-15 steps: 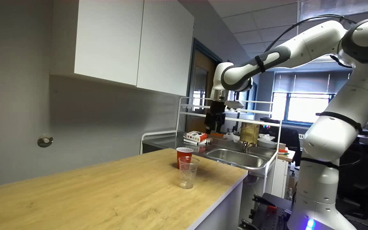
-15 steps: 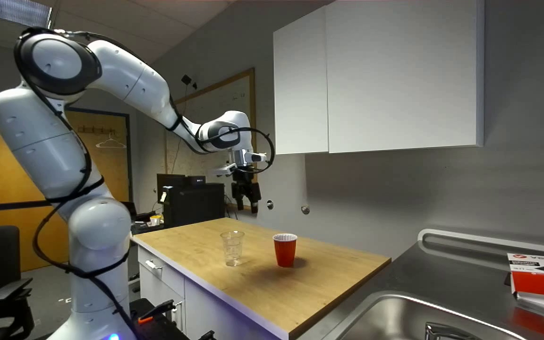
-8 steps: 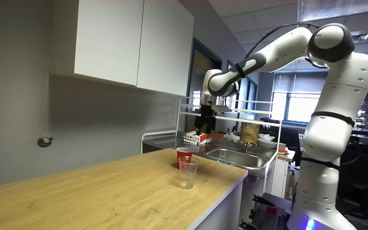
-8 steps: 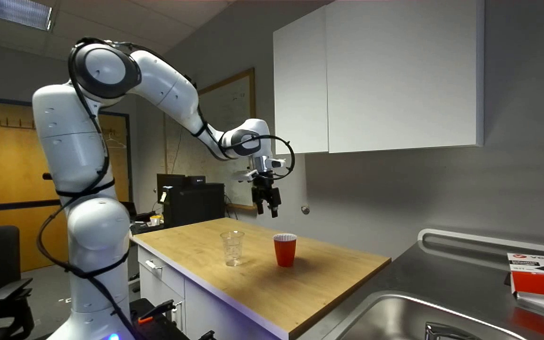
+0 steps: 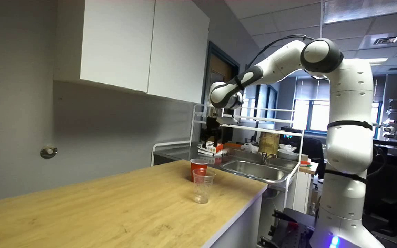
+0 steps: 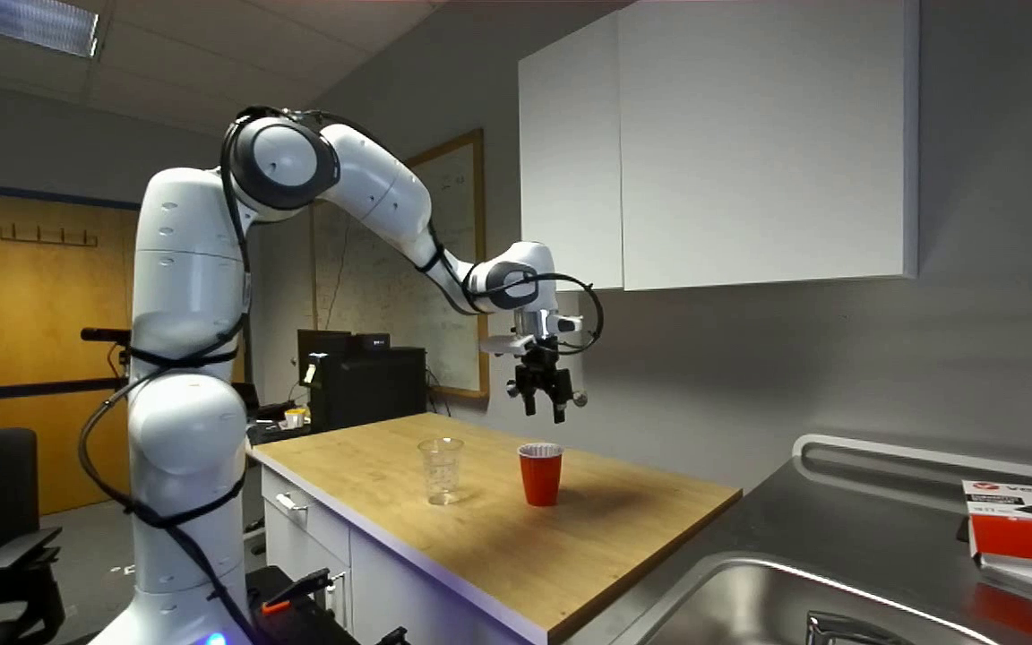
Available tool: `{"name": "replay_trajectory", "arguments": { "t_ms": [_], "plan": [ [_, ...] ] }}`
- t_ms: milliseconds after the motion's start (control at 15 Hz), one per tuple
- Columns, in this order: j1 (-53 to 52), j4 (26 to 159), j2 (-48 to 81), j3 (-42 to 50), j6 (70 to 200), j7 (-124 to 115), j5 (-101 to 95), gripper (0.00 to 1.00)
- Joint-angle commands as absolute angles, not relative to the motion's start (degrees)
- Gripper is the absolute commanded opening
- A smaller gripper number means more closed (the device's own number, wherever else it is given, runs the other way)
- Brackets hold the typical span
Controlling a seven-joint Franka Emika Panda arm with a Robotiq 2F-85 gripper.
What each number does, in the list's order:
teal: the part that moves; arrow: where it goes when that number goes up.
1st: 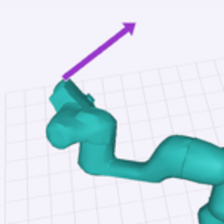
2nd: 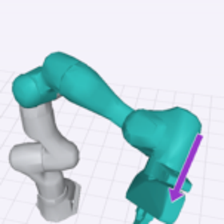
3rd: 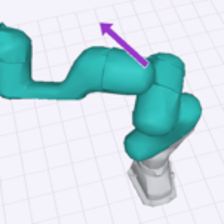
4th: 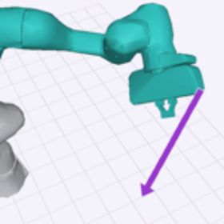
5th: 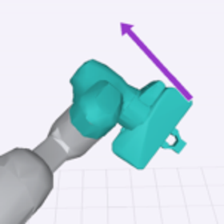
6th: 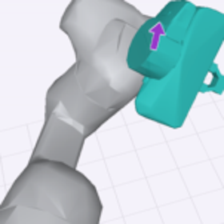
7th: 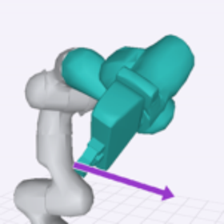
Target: Pour the contents in the orange cup into the clear cup
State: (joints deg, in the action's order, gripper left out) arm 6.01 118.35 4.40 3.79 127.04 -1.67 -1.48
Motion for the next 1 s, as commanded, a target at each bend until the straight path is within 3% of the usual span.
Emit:
{"name": "replay_trajectory", "arguments": {
  "t_ms": [0,533,600,667,933],
  "plan": [
    [7.2,111.11,11.37,4.74,123.85,4.15,4.07,1.0],
    [9.58,105.21,20.86,4.21,118.81,9.23,8.77,1.0],
    [9.62,104.75,21.66,4.24,118.49,9.03,8.49,0.75],
    [9.63,104.33,22.33,4.26,118.01,8.83,8.26,0.75],
    [9.7,103.05,23.92,4.27,116.91,8.31,7.74,0.42]
  ]
}}
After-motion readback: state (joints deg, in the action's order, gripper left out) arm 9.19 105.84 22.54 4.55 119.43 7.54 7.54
